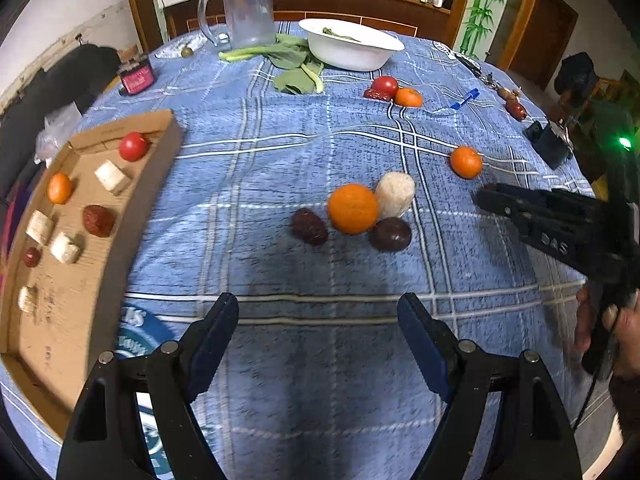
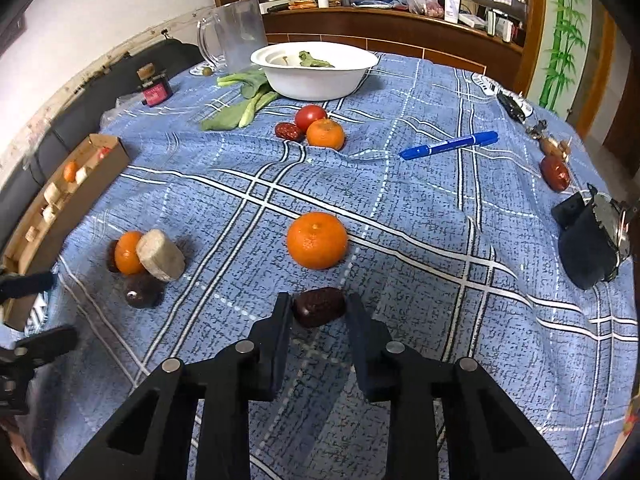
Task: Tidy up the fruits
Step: 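Close right gripper on a dark red date while left grasps a dark date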
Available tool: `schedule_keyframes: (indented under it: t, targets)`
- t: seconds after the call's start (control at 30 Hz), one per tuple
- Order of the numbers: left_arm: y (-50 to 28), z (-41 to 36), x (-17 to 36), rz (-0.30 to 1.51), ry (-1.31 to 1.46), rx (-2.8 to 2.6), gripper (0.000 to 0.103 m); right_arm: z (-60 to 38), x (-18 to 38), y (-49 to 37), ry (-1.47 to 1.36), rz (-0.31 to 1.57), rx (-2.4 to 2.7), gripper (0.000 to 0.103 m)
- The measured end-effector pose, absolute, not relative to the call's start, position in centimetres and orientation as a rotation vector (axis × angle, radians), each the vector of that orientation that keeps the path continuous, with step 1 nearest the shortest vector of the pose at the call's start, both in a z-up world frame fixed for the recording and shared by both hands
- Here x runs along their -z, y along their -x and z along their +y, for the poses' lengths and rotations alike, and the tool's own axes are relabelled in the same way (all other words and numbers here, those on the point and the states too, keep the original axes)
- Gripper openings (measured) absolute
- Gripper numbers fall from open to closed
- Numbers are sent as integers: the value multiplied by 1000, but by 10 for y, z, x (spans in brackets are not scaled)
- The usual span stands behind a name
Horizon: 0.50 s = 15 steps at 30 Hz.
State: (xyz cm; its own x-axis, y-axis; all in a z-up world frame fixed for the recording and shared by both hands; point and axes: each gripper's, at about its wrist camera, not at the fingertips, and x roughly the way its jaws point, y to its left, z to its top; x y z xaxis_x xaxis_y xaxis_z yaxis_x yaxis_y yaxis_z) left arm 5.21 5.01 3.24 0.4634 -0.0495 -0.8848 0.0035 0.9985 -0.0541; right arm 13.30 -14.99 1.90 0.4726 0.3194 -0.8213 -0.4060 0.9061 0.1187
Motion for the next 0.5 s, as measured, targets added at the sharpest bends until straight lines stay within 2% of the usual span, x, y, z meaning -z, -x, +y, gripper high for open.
schedule_keyframes:
  t: [0.37,0.47,0.5]
  targets:
    - [-85,17,-18,1070,125,47,79,-166,-24,-120,104,976,-464,29]
    - [-90,18,-12,1069,151,36,43,-169,-23,-118,98,981,-469,29]
    - [-90,19,-12,1062,160,48,35,-170,-24,-117,99,980,-470,29]
